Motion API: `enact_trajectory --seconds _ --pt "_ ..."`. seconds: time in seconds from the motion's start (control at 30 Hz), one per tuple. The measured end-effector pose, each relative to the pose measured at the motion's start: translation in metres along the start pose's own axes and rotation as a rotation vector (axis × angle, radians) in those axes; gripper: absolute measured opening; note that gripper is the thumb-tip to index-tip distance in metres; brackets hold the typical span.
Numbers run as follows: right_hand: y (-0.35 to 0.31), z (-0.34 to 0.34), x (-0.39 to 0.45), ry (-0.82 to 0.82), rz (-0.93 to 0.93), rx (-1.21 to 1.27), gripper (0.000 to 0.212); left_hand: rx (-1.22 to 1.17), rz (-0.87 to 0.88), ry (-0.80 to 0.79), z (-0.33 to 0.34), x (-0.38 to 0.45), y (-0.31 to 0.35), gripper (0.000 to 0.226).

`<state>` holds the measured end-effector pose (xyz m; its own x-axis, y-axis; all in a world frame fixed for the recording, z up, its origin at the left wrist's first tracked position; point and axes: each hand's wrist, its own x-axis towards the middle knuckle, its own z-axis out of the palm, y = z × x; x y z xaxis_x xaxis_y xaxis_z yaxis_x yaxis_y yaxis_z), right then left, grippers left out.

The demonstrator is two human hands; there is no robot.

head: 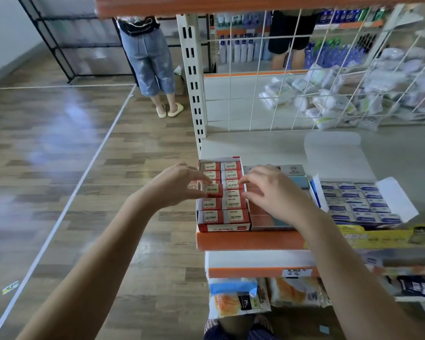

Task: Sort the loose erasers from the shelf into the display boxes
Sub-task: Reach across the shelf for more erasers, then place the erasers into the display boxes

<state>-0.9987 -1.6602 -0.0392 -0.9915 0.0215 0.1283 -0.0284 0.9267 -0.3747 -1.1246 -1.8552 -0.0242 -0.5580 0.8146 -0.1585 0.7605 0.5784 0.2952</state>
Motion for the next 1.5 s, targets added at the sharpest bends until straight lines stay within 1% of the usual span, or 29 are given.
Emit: enact_trajectory --seconds 0.17,0.27,0.33,0.43,0.57,0.67,0.77,0.83,0.9,1.07,1.13,1.23,1.37,1.5 --pt "-0.009 0.003 0.005 0.013 -0.012 -0.011 0.027 -0.014 0.027 -0.032 0.001 -0.004 -0.008 0.039" --pt "-0.015 0.002 0.005 0.0 -0.001 -0.024 0.03 0.016 0.054 -0.087 -0.001 -0.005 -0.011 0.043" --pt "-0.018 0.0 0.005 -0.006 0.007 -0.025 0.031 0.038 0.07 -0.096 -0.005 -0.004 -0.009 0.046" --pt "-0.016 -0.013 0.004 0.003 0.04 -0.027 0.031 0.047 0.097 -0.057 -0.016 0.006 0.004 0.045" --pt "0.012 -0.037 -0.004 0.027 0.152 -0.077 0.035 0.147 0.22 0.027 -0.023 0.048 0.052 0.042" --pt "0.051 -0.056 -0.023 0.029 0.265 -0.106 0.042 0.213 0.297 0.053 -0.012 0.087 0.109 0.044" --pt "0.098 -0.083 -0.065 0.046 0.411 -0.123 0.043 0.249 0.368 0.048 0.005 0.118 0.183 0.046" --pt "0.128 -0.104 -0.104 0.091 0.483 -0.145 0.043 0.298 0.416 0.064 0.018 0.132 0.237 0.046" --pt "0.158 -0.126 -0.151 0.101 0.555 -0.19 0.043 0.31 0.462 0.062 0.033 0.144 0.295 0.047" --pt "0.246 -0.17 -0.277 0.099 0.741 -0.216 0.042 0.241 0.534 0.027 0.089 0.178 0.442 0.043" --pt "0.277 -0.186 -0.325 0.11 0.83 -0.186 0.041 0.219 0.556 0.0 0.11 0.185 0.502 0.043" --pt "0.321 -0.21 -0.382 0.165 0.944 -0.073 0.032 0.226 0.584 -0.016 0.137 0.195 0.581 0.044" --pt "0.381 -0.236 -0.431 0.193 0.982 -0.066 0.035 0.221 0.589 -0.025 0.167 0.231 0.649 0.042" --pt "0.455 -0.254 -0.451 0.145 0.965 -0.149 0.04 0.263 0.593 -0.032 0.183 0.295 0.693 0.038"
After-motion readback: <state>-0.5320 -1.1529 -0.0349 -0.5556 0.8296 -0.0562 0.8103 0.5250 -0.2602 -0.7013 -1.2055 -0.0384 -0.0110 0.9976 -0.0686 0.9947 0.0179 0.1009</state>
